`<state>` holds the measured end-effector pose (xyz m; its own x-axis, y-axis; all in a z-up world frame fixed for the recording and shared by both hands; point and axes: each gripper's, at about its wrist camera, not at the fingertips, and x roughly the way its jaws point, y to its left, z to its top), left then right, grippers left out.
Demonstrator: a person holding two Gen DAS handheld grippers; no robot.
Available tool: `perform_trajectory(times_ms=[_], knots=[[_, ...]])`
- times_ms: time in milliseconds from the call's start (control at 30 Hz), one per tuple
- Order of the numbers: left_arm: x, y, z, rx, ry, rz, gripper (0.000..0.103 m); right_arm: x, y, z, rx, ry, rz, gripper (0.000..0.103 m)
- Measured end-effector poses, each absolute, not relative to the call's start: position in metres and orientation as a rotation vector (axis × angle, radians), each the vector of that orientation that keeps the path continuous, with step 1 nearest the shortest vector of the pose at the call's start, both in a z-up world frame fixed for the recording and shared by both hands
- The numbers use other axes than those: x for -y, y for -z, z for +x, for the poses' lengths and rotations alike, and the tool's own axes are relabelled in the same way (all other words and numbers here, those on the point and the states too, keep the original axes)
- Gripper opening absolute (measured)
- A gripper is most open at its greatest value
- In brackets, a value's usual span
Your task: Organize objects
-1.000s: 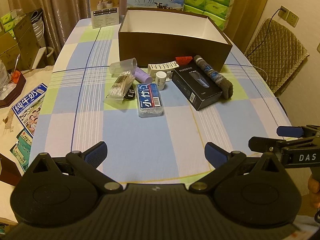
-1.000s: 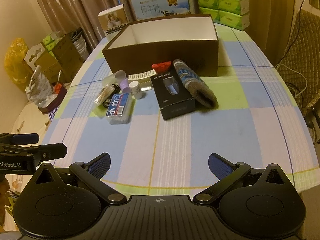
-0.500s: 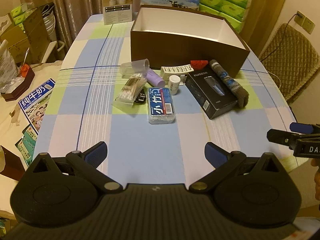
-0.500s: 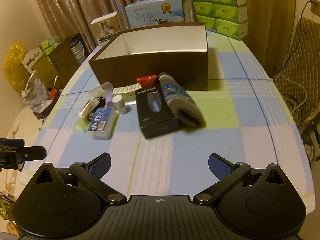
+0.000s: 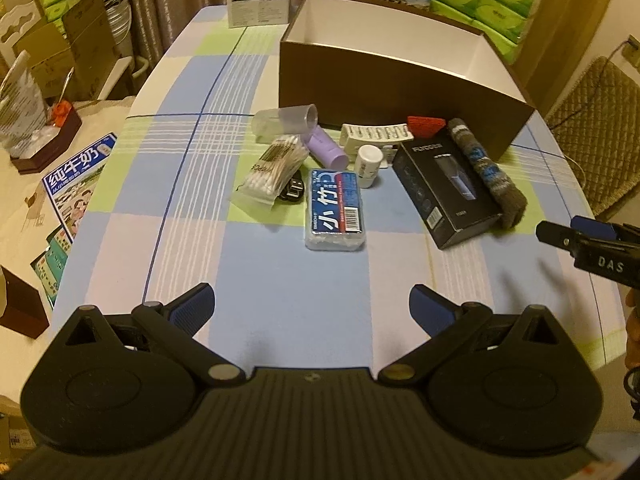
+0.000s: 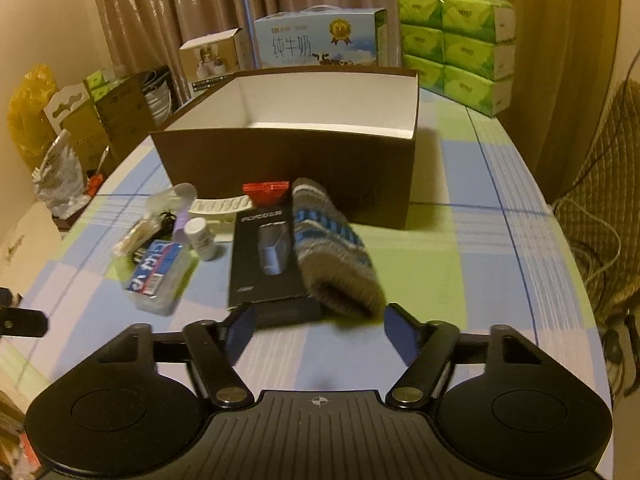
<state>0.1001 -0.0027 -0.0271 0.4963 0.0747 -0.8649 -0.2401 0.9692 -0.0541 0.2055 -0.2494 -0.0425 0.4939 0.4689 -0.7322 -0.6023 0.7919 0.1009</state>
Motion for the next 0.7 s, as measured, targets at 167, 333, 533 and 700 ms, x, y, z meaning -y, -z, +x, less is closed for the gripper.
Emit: perform_trajectory(times_ms=[167,333,533,700], knots=[[0.002,0.034,0.103,-1.041,-0.249,-0.190,0.102,0.240,0.055,0.227,-0.820,-0.687,-0.212,0.054],[0.002,0.038,0.105,-1.041,-0.299,-0.213,0.102,0.229,0.068,0.246,-0.809,-0.742,-0.250,0.048],[0.008,0.043,0.108,-1.045,-0.341,-0.234,0.102,0.233,0.080,0.257,-0.824,-0.782,-0.256,0.015],[0.015,0.047,0.113,-1.051,-0.339,-0.227,0.102,0.263,0.070,0.264,-0.851,-0.762,-0.173,0.013]])
